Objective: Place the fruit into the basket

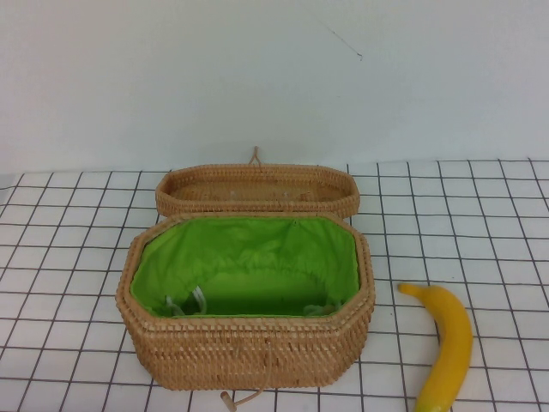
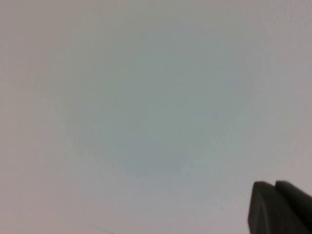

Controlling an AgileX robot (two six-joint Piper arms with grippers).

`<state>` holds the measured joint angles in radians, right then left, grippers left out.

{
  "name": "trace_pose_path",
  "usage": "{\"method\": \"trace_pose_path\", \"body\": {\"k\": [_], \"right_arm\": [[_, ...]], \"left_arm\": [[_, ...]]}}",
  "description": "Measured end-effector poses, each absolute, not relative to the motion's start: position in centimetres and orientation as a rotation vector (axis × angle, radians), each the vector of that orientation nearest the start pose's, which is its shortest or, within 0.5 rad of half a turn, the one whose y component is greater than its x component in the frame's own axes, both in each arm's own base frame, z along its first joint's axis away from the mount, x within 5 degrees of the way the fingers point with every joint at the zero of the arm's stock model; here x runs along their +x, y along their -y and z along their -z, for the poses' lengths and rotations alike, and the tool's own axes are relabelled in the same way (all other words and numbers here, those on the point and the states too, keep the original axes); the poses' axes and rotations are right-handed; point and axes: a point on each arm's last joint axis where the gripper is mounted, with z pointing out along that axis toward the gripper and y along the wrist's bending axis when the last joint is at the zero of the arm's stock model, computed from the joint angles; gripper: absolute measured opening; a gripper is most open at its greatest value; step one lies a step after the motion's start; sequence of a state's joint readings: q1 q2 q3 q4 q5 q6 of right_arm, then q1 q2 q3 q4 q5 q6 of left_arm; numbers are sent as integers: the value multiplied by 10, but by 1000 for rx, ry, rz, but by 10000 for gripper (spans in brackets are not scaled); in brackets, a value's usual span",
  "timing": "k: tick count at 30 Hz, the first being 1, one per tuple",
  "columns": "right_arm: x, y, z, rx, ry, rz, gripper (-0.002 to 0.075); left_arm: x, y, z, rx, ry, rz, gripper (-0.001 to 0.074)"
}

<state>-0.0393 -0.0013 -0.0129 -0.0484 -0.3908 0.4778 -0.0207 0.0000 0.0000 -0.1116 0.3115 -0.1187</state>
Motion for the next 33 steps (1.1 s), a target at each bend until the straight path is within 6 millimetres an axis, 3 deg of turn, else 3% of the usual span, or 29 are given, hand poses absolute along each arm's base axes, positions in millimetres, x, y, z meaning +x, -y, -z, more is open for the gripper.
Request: {"method": "trace_pose_path", "body": {"k": [4, 7, 11, 14, 18, 23, 29, 33], "right_arm": [[36, 0, -289, 263, -1116, -365, -3], [29, 3, -316, 256, -1273, -245, -3], [51, 6, -337, 223, -1549, -90, -3], [63, 8, -356, 131, -1589, 20, -3], [66, 2, -383, 181, -1541, -140, -3], [95, -8, -379, -19, -1836, -121, -3], [153, -25, -358, -109, -2235, -308, -2], [184, -36, -339, -202, -2394, -431, -1]], "left_arm": [[54, 4, -185, -159, -1791, 206, -2], [54, 4, -185, -159, -1791, 206, -2], [54, 4, -185, -159, -1791, 206, -2], [54, 4, -185, -159, -1791, 206, -2], [54, 4, -185, -159, -1791, 206, -2], [54, 4, -185, -159, -1791, 206, -2], [54, 4, -185, -159, -1791, 206, -2], [54, 4, -185, -159, -1791, 206, -3]]}}
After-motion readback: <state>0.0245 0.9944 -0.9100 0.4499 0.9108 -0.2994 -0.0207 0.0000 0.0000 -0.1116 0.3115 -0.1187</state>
